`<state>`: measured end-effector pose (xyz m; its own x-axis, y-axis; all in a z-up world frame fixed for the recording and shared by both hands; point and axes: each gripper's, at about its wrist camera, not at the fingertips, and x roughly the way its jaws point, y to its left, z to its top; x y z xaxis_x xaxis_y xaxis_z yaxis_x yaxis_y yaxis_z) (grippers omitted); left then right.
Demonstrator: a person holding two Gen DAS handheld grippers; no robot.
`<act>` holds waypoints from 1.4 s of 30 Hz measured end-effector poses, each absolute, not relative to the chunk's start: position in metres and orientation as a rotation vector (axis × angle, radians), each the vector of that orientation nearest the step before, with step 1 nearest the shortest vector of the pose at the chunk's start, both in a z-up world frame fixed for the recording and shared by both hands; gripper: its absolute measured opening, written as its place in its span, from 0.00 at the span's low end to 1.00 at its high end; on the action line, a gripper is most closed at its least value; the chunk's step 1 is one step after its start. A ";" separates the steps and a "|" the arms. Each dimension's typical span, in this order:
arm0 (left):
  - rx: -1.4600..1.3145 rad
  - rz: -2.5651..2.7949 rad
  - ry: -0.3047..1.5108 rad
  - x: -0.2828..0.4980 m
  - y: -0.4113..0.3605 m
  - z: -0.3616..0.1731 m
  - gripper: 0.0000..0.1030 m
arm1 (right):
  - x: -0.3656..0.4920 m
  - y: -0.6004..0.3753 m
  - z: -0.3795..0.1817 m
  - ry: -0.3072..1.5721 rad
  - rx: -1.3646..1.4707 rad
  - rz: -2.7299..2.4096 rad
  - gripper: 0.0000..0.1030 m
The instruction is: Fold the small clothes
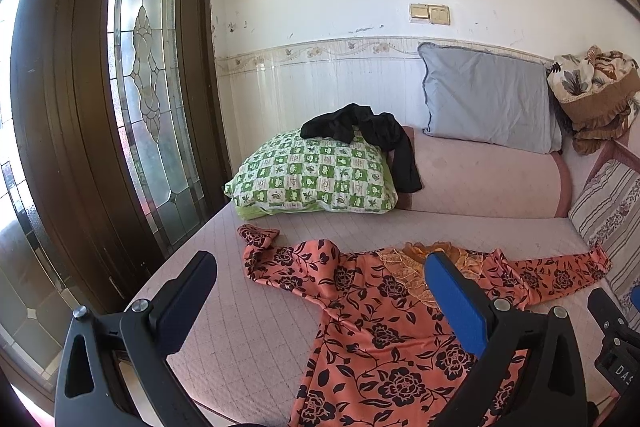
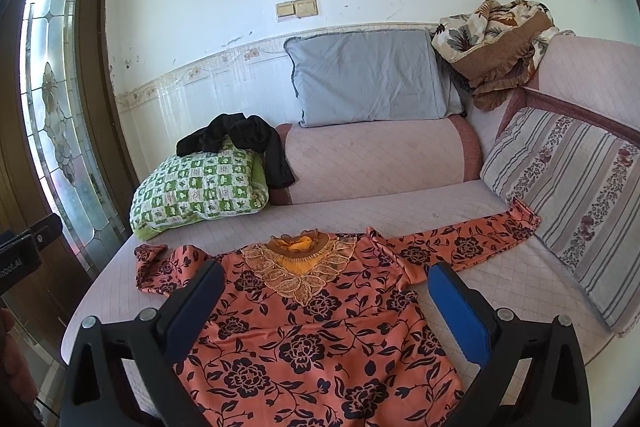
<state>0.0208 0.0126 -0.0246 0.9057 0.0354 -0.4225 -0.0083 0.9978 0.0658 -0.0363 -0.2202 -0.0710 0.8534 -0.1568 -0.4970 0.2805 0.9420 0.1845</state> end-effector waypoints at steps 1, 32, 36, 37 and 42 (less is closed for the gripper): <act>0.064 0.023 0.439 0.021 0.012 -0.026 1.00 | -0.036 -0.221 -0.072 0.500 0.259 -0.234 1.00; 0.086 0.016 0.486 0.039 0.002 -0.040 1.00 | -0.016 -0.226 -0.090 0.552 0.282 -0.241 1.00; 0.087 0.014 0.494 0.042 0.002 -0.043 1.00 | -0.015 -0.226 -0.092 0.561 0.286 -0.241 1.00; 0.089 0.015 0.495 0.042 0.002 -0.044 1.00 | -0.014 -0.226 -0.093 0.563 0.287 -0.242 1.00; 0.094 0.013 0.513 0.053 0.001 -0.052 1.00 | -0.005 -0.230 -0.102 0.582 0.294 -0.239 1.00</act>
<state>0.0529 0.0009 -0.0516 0.8713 0.0362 -0.4893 0.0110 0.9956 0.0933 -0.0054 -0.2295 -0.1017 0.8097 -0.1380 -0.5704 0.3024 0.9311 0.2040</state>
